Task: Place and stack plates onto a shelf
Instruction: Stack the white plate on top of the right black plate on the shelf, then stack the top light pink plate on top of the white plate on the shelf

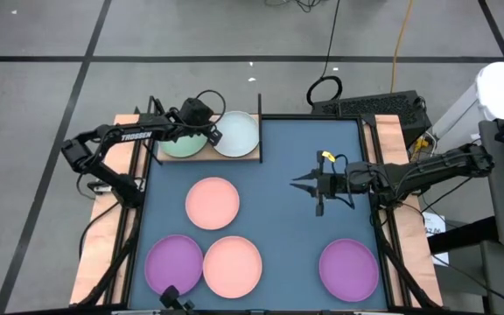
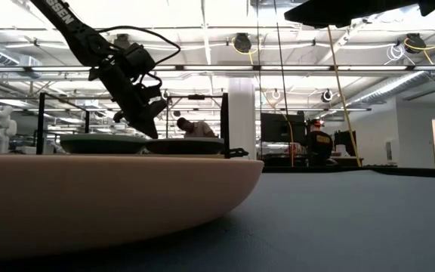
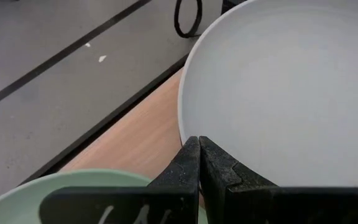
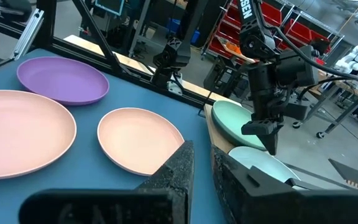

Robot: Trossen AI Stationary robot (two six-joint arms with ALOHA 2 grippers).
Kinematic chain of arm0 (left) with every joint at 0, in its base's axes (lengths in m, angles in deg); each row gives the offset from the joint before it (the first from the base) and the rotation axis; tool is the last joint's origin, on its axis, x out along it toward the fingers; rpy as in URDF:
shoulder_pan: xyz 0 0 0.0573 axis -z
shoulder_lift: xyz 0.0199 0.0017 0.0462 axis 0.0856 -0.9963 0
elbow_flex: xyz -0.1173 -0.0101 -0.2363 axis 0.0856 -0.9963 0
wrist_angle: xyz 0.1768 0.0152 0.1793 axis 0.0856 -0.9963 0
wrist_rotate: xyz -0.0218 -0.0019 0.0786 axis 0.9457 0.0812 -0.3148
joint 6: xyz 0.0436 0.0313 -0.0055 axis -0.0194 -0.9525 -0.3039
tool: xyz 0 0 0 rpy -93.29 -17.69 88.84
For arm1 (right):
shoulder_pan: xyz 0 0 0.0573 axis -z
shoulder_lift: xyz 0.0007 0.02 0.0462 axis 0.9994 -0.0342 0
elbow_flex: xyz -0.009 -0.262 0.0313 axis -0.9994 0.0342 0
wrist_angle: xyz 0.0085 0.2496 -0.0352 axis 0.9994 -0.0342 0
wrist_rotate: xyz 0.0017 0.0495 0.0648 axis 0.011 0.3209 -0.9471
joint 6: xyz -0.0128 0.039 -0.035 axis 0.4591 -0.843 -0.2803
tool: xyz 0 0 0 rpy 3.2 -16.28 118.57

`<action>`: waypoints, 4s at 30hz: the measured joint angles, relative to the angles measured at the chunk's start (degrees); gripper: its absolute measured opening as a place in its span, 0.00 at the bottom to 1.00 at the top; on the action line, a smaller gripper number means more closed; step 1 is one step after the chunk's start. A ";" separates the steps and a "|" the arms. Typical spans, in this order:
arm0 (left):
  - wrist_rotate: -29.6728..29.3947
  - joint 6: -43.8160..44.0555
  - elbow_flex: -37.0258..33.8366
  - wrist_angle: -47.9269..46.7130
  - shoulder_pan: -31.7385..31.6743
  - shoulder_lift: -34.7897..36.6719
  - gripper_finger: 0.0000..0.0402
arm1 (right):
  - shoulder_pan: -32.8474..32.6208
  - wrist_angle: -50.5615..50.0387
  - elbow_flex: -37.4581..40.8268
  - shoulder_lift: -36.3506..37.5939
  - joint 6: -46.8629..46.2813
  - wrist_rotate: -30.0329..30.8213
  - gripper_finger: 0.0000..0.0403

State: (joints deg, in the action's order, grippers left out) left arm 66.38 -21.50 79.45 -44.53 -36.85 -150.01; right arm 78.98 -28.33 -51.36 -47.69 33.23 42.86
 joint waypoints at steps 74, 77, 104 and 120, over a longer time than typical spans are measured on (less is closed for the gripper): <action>1.70 2.06 -27.02 26.49 42.71 28.02 0.00 | 44.30 40.77 -15.56 -58.93 -24.30 -34.82 0.00; 1.70 1.80 -27.02 26.48 42.71 28.02 0.00 | 44.28 40.72 -15.54 -58.93 -24.34 -34.84 0.00; 1.75 2.21 -27.02 26.43 42.71 28.02 0.00 | 44.28 38.05 -15.47 -58.93 -23.84 -34.62 0.00; -0.79 1.66 -27.02 23.97 42.71 28.02 0.00 | 44.25 39.25 -15.47 -56.58 -23.61 -34.54 0.00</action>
State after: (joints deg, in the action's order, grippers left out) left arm 65.58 -19.84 52.43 -20.56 5.86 -121.99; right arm 123.24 10.92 -66.83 -104.27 9.62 8.32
